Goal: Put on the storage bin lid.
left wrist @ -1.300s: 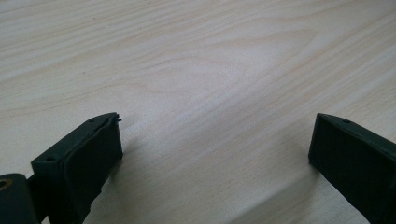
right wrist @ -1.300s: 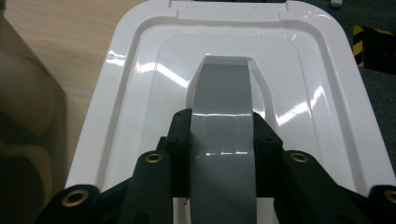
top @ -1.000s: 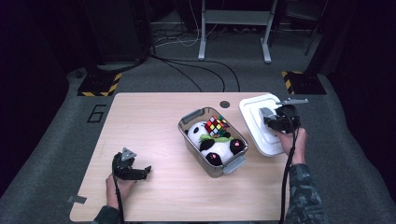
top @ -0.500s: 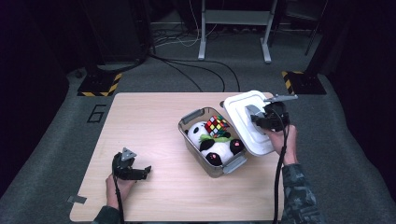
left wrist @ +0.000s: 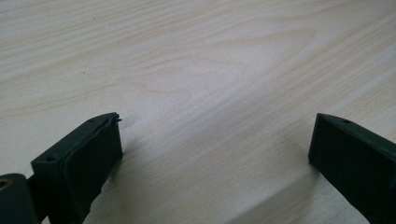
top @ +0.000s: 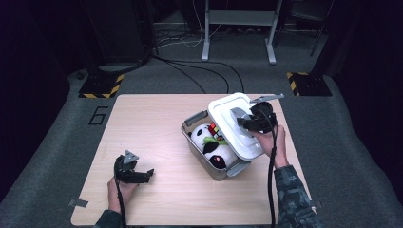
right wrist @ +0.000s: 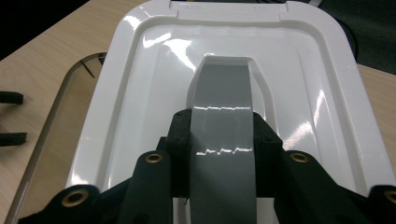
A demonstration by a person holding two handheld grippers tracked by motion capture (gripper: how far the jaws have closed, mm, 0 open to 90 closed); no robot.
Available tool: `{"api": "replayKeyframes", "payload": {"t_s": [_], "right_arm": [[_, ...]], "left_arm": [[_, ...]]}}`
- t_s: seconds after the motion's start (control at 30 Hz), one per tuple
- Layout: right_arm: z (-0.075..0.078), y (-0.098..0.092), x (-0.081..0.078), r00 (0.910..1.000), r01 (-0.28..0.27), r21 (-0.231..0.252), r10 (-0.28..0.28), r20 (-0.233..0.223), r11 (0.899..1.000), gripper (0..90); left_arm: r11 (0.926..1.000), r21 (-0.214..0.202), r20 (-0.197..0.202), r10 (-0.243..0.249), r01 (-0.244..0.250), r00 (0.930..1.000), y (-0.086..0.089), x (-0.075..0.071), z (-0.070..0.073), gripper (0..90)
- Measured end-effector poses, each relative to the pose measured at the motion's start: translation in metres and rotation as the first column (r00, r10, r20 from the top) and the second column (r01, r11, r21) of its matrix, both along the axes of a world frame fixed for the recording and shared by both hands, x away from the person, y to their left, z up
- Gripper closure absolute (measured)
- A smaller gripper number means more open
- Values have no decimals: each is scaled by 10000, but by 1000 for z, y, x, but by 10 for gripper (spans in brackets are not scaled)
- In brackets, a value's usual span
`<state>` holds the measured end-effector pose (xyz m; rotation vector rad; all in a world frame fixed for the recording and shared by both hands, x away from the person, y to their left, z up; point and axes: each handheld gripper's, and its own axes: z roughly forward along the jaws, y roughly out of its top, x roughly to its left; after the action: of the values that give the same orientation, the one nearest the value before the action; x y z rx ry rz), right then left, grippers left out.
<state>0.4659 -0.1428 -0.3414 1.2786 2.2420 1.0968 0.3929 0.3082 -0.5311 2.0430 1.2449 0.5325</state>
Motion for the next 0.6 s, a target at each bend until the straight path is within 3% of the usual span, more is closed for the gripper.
{"api": "replayKeyframes", "payload": {"t_s": [0.33, 0.6], "right_arm": [[-5, 37, 3, 9975, -646, -17, 646, -278, 9979, 668], [-9, 49, 4, 9956, -863, 44, 864, -364, 9963, 669]], "left_arm": [[10000, -12, -4, 0, 0, 10000, 0, 0, 0, 25], [10000, -10, -10, -6, 6, 10000, 0, 0, 0, 25]]}}
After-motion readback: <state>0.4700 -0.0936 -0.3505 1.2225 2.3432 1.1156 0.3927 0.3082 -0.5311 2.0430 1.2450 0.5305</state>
